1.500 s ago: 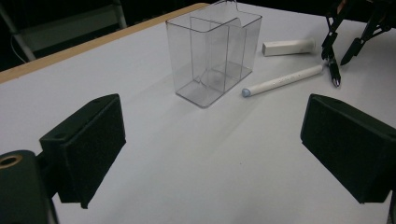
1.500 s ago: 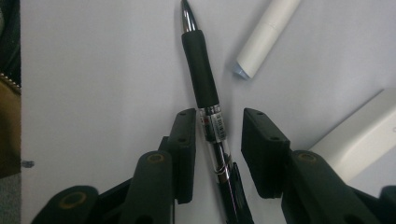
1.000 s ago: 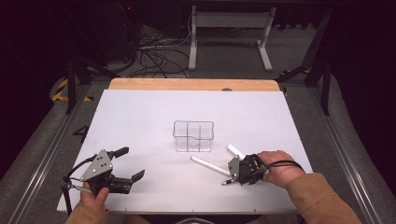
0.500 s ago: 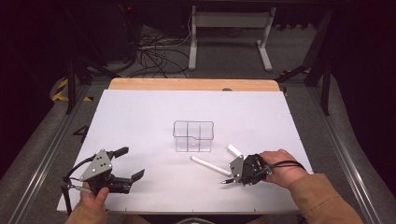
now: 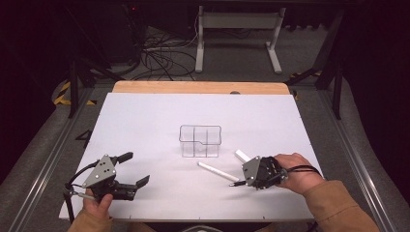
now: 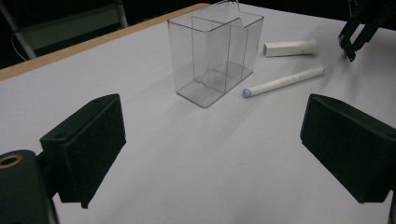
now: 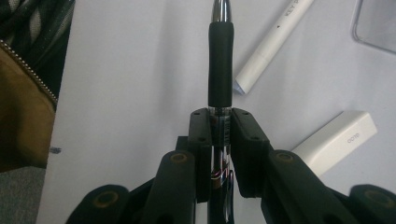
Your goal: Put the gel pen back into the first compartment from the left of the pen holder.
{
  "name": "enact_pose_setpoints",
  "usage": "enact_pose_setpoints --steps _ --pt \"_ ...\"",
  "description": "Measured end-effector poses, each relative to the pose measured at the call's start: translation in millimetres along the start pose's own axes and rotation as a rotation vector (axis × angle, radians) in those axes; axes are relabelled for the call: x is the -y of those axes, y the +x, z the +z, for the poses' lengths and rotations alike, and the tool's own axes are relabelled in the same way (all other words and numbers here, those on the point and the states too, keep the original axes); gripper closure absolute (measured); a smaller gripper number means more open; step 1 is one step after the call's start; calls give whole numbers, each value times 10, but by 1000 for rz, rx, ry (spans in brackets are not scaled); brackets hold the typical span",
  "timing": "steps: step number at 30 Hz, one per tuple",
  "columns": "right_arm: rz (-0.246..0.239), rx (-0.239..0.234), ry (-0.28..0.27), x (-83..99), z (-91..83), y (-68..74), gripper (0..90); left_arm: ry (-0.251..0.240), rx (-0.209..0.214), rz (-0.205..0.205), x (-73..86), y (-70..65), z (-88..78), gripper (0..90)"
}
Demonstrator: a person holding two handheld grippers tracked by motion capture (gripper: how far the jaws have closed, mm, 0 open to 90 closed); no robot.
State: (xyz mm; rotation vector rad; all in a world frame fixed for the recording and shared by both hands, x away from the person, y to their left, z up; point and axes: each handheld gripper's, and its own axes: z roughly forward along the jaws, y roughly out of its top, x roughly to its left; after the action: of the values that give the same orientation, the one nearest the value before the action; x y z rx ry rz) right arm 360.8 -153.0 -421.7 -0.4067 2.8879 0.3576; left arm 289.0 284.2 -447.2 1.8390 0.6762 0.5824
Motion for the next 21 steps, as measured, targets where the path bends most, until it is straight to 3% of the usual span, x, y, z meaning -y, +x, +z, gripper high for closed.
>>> enact_pose_setpoints --steps 4,6,9,12,19,21 --pt "17 4 -25 -12 -38 -7 792 0 -3 4 0 1 -2 73" --pt "69 7 -63 -20 -84 -28 792 0 -3 3 0 2 -3 73" --pt "100 12 -96 -23 -123 -37 792 -1 -3 4 -1 1 -5 72" --pt "129 38 -147 -30 -204 -55 792 -2 -2 -2 0 0 -6 72" --pt "167 91 -208 -72 -306 -56 792 -3 -2 -8 2 -1 -6 72" --pt "186 115 -250 -89 -372 -71 791 -2 -5 -3 1 0 -6 72"
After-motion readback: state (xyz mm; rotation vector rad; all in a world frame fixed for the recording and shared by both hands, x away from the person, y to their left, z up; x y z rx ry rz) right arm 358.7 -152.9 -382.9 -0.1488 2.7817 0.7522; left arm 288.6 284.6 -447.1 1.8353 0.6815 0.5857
